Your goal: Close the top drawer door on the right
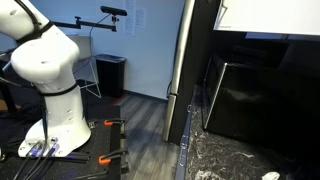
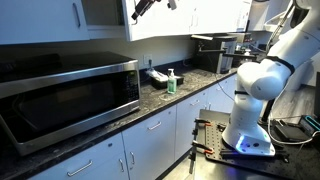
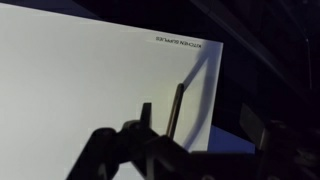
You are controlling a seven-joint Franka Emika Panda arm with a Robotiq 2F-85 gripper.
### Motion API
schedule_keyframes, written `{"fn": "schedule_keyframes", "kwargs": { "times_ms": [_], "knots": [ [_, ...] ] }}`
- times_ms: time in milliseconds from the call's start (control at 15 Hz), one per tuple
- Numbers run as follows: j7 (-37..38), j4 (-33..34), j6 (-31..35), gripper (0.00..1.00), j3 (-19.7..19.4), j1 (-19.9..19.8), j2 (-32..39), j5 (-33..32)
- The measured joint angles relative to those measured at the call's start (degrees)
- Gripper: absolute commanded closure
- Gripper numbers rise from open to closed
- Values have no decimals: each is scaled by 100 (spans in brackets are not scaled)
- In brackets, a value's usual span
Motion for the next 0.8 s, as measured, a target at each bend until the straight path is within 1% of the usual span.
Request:
{"fn": "schedule_keyframes", "kwargs": {
  "times_ms": [200, 467, 533, 667, 800],
  "knots": [
    [177, -119, 55, 65, 137, -105, -126, -1],
    [187, -199, 59, 95, 201, -134, -229, -1],
    [187, -207, 62, 99, 201, -134, -233, -1],
    [153, -233, 140, 100, 201, -128, -227, -1],
    [-12, -266, 370, 100, 163, -91, -164, -2]
  ]
}}
